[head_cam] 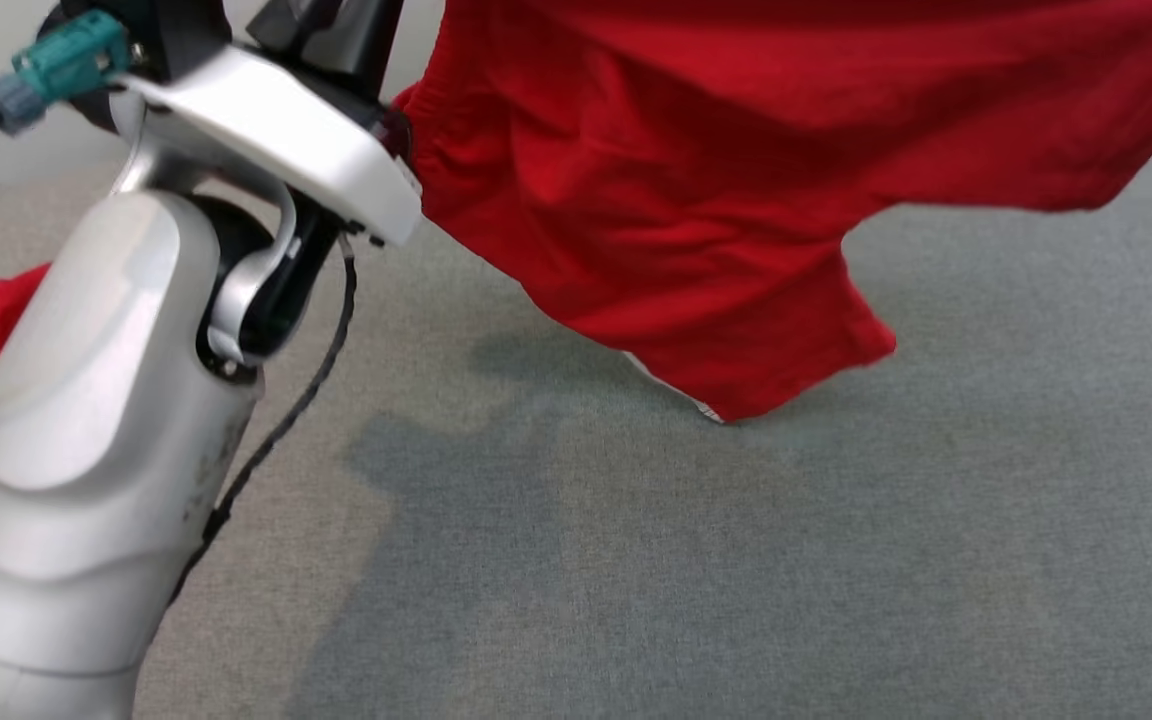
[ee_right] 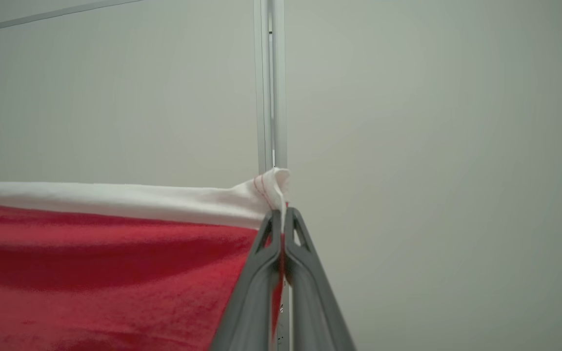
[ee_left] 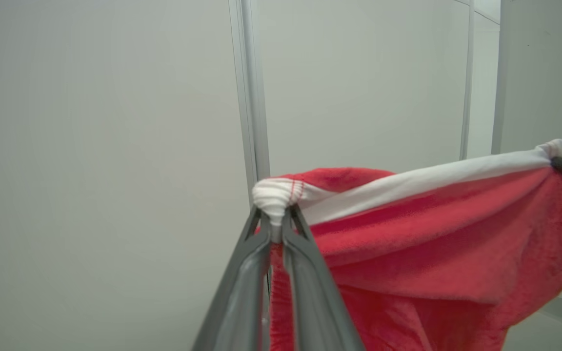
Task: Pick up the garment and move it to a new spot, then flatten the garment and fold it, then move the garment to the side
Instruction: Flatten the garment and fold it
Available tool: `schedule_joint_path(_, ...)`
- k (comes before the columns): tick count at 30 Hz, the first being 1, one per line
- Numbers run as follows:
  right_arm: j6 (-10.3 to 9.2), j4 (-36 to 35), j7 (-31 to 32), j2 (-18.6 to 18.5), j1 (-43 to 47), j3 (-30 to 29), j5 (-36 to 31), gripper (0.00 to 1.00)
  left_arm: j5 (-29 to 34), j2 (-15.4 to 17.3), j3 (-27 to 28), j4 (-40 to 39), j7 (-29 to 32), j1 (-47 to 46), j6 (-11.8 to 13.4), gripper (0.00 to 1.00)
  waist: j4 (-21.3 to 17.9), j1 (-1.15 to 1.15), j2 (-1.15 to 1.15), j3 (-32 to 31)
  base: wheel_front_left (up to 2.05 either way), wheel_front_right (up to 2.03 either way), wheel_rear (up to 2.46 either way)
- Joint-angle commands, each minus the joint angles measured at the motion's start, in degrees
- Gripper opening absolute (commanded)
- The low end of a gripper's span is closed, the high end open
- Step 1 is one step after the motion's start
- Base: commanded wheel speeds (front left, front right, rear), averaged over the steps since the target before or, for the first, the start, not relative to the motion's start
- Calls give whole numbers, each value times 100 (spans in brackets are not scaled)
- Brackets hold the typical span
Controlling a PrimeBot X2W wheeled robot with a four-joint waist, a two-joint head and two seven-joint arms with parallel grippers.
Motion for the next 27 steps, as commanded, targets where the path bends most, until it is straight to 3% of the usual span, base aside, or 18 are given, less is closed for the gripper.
schedule_joint_path(1, -1, 121, -24, -33, -238, -3, 55, 0, 7, 15, 41, 151, -55, -241, -32, 0, -12, 0, 0, 211, 0, 0, 0)
schedule_joint_path(9, 0, 1191, -315, -71, -1972, 223, 208, 0, 287, -325, 30, 1571, -812, -1672, -339, 0, 16, 0, 0, 999, 0, 0, 0)
schedule_joint_path(16, -1, 2460, -847, 31, -3380, 484, 159, 0, 395, -686, 201, 3051, -1765, -2813, -413, 0, 54, 0, 0, 1346, 0, 0, 0)
schedule_joint_path(22, -1, 3677, -994, 239, -3754, 746, 267, 0, 386, -901, 273, 4013, -1951, -2851, -489, 0, 68, 0, 0, 1434, 0, 0, 0)
schedule_joint_path(27, 0, 4782, -1127, 536, -3542, 1098, 435, 0, 285, -1041, 466, 4718, -1966, -2377, -459, 0, 77, 0, 0, 1500, 0, 0, 0)
